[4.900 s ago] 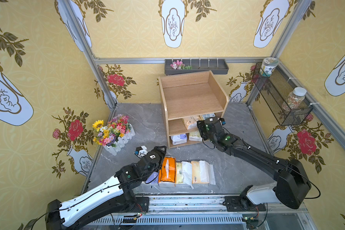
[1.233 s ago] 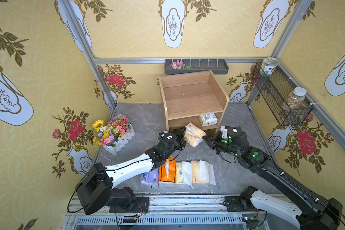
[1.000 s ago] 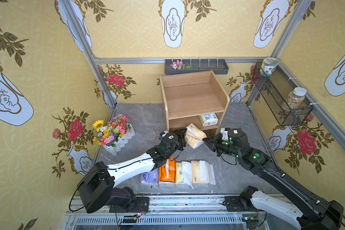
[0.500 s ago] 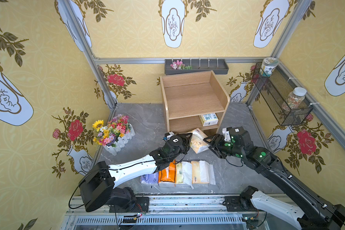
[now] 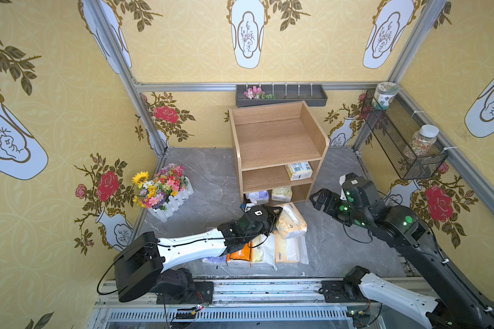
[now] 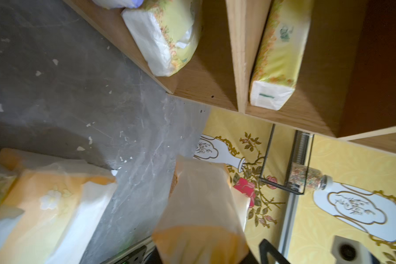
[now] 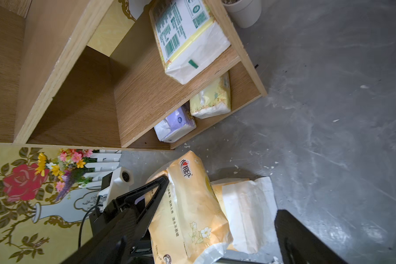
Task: Remove the tissue boxes from the shelf
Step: Place the box of tissues at the center of the board.
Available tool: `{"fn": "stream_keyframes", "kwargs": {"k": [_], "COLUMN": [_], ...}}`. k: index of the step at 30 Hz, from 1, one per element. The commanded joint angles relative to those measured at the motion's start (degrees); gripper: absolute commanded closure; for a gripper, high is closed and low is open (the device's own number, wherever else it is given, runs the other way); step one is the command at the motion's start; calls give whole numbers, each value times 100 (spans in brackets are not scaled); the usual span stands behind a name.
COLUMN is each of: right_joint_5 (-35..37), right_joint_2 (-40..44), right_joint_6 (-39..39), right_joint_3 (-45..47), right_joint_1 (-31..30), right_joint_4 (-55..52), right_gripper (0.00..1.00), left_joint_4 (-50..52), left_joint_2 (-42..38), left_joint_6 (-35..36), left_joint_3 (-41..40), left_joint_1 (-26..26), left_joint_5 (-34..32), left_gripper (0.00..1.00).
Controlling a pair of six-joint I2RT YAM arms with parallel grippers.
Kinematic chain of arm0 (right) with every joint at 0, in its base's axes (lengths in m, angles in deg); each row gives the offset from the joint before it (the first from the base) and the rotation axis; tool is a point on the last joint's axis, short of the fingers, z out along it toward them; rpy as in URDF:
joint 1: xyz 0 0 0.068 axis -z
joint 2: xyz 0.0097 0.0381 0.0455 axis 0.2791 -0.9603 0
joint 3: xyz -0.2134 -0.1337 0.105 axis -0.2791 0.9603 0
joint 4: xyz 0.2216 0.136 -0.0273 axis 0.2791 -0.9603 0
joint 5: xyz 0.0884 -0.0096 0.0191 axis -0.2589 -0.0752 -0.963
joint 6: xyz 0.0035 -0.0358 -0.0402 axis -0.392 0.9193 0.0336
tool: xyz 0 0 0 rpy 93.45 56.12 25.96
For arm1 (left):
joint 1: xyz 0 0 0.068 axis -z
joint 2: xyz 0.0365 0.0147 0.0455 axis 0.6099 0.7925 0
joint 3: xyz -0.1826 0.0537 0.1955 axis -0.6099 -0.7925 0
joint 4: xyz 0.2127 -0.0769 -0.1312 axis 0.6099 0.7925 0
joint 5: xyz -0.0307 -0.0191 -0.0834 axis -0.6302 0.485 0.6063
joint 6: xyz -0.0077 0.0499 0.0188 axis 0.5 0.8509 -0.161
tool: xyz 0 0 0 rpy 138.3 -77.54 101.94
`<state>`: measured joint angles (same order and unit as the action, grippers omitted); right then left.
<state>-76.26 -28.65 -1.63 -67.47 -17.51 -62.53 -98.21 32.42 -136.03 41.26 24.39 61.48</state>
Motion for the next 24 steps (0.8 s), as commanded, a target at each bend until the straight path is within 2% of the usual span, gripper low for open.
{"fn": "stream_keyframes", "kwargs": {"k": [1, 8, 16, 20, 24], "right_joint_5": [525, 519, 712, 702, 688], "right_joint_2": [22, 163, 509, 567, 709], "right_joint_6": [384, 116, -137, -274, -427], "right_joint_3": [-119, 29, 61, 33, 159], "right_joint_1": [-4, 1, 11, 14, 7], "right_joint_4": [-445, -432, -455, -584, -611], "right_gripper": [0, 0, 0, 0, 1], "left_joint_4": [89, 343, 413, 457, 533], "left_joint_2": [310, 1199, 2344, 2717, 3025], "left_joint_6": [746, 1542, 1641, 1299, 1292], "left_joint_3": [280, 1104, 2051, 2205, 2422], "left_joint_1": [81, 332, 556, 642, 665], "left_joint_5": [821, 1588, 1881, 1819, 1724], "left_gripper": [77, 76, 76, 74, 73]}}
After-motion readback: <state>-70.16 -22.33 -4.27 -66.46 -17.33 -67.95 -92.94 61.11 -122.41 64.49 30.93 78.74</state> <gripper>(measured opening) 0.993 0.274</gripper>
